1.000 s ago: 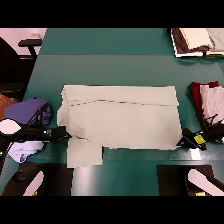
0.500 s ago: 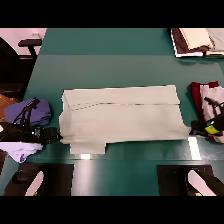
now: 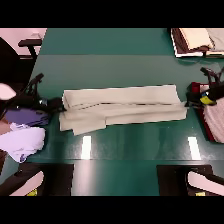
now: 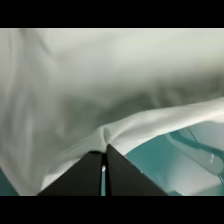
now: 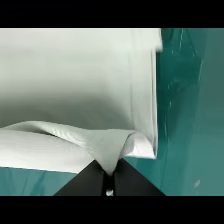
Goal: Fold the shirts.
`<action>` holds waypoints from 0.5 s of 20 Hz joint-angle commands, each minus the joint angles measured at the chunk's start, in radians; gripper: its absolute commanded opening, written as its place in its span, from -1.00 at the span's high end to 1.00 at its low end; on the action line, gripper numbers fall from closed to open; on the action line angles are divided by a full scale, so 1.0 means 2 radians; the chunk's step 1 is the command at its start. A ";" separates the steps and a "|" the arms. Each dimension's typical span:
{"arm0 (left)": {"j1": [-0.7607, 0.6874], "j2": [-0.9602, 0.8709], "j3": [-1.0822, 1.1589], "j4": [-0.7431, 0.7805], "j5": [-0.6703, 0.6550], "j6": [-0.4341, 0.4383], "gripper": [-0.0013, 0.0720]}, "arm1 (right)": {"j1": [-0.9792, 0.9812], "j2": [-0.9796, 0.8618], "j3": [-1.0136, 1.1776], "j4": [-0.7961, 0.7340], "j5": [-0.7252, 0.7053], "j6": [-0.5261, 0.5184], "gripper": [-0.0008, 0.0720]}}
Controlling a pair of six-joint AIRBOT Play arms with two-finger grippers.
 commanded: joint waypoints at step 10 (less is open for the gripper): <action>0.001 -0.200 0.140 -0.018 0.126 0.033 -0.29 | 0.001 -0.204 0.200 0.109 -0.013 -0.001 -0.42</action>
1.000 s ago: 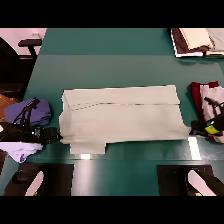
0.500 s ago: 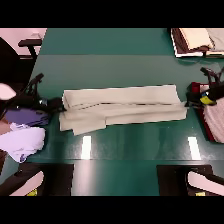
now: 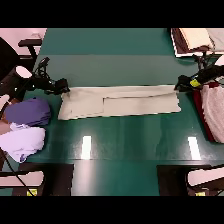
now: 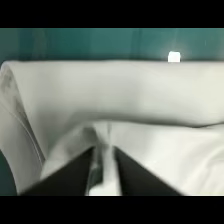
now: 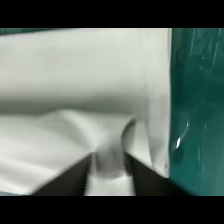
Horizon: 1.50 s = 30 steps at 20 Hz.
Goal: Fold the shirts.
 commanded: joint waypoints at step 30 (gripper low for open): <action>-0.272 -0.209 0.217 -0.052 0.023 -0.067 0.90 | 0.010 0.019 0.086 0.241 0.064 -0.083 0.94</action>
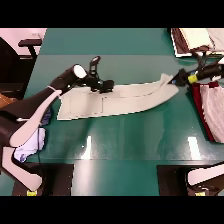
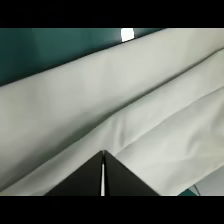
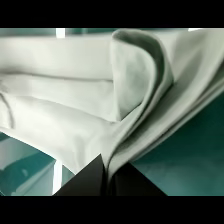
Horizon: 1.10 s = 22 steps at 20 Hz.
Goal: Fold the shirts.
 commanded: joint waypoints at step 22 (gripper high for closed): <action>0.172 0.169 0.153 0.238 -0.148 -0.013 0.89 | 0.395 -0.011 0.162 0.152 -0.206 -0.055 0.92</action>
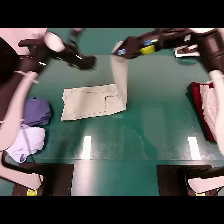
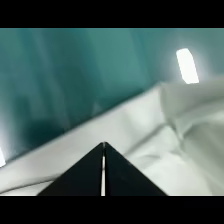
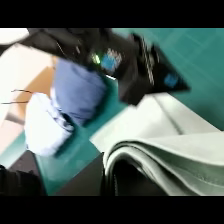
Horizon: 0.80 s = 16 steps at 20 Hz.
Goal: Fold the shirts.
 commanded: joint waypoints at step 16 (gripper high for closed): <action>0.165 0.164 0.010 0.040 -0.071 0.003 0.89 | -0.096 -0.020 -0.234 -0.078 -0.007 0.011 -0.23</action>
